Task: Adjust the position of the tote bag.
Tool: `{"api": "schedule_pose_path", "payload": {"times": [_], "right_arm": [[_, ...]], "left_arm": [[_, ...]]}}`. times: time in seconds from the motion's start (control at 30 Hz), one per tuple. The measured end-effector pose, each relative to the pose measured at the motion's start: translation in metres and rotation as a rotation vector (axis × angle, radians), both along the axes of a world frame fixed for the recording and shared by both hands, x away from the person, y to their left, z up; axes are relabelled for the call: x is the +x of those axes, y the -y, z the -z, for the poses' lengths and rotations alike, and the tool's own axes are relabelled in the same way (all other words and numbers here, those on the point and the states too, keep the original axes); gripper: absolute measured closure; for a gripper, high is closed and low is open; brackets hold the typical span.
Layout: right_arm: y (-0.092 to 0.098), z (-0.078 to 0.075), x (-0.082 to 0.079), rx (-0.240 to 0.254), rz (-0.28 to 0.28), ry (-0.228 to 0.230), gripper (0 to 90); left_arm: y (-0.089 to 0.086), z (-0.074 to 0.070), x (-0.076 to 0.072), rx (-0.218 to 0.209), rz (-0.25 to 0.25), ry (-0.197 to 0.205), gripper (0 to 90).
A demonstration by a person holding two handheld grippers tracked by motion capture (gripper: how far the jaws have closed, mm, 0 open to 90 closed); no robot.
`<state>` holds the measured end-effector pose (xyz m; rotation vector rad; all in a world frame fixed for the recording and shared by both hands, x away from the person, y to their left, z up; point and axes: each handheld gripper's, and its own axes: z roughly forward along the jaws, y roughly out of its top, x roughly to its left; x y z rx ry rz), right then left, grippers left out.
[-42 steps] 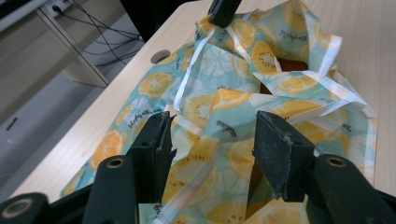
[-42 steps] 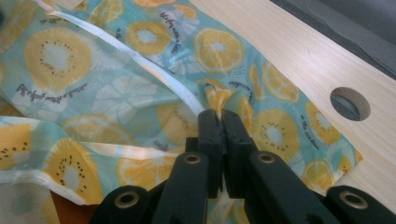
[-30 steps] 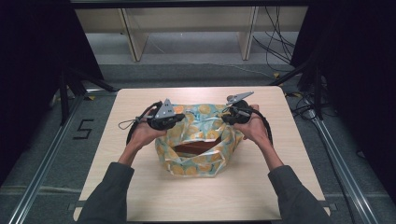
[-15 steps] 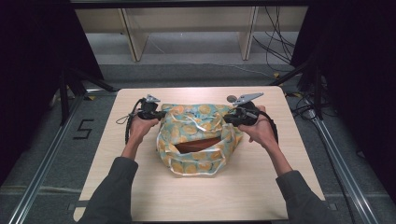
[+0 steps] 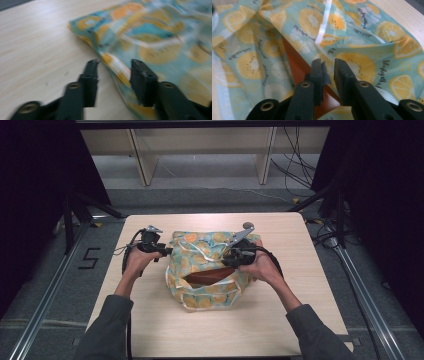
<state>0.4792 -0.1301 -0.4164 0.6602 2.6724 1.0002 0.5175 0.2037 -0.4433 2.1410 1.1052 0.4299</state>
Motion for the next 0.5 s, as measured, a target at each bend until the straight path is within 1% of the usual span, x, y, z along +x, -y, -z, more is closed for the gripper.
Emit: {"api": "schedule_pose_path", "payload": {"times": [0.03,0.07,0.1,0.13,0.17,0.2,0.27,0.3,0.33,0.37,0.4,0.43,0.47,0.5], "right_arm": [[0.0,0.001,-0.001,0.0,0.015,-0.005,76.4],[0.001,0.002,0.0,-0.002,0.019,-0.004,76.3],[0.002,0.003,0.0,-0.003,0.01,0.0,76.2],[0.002,0.003,0.001,-0.01,0.014,0.0,76.2],[0.002,0.003,0.0,-0.007,0.021,-0.013,76.1],[0.003,0.001,0.0,-0.003,0.021,-0.022,76.1],[0.003,0.0,0.0,-0.013,0.021,-0.018,75.8],[0.002,0.001,0.0,-0.008,0.023,-0.02,75.3],[0.002,0.002,0.0,-0.014,0.024,-0.01,74.3],[0.002,0.002,-0.001,-0.017,0.028,-0.014,72.5],[0.002,0.002,-0.001,-0.026,0.039,-0.028,71.4],[0.003,0.003,-0.001,-0.025,0.035,-0.035,70.6],[0.003,0.004,-0.001,-0.022,0.041,-0.019,69.6],[0.004,0.005,-0.002,-0.025,0.053,-0.028,68.1]], "left_arm": [[-0.001,-0.007,-0.009,0.011,0.013,0.007,51.7],[-0.003,-0.014,-0.016,0.011,0.015,0.014,48.5],[-0.005,-0.022,-0.022,0.008,0.009,0.023,44.6],[-0.005,-0.029,-0.029,0.006,0.014,0.042,41.7],[-0.003,-0.037,-0.036,0.006,0.034,0.067,42.0],[-0.001,-0.041,-0.041,-0.01,0.056,0.086,42.3],[0.014,-0.048,-0.054,-0.036,0.119,0.108,42.3],[0.023,-0.049,-0.059,-0.029,0.14,0.115,42.1],[0.031,-0.047,-0.063,-0.013,0.169,0.114,41.7],[0.041,-0.044,-0.065,0.004,0.192,0.118,41.3],[0.049,-0.041,-0.066,0.03,0.229,0.118,40.5],[0.055,-0.037,-0.066,0.024,0.242,0.115,39.3],[0.064,-0.031,-0.067,0.033,0.251,0.108,37.7],[0.071,-0.027,-0.067,0.043,0.266,0.103,35.4]]}}
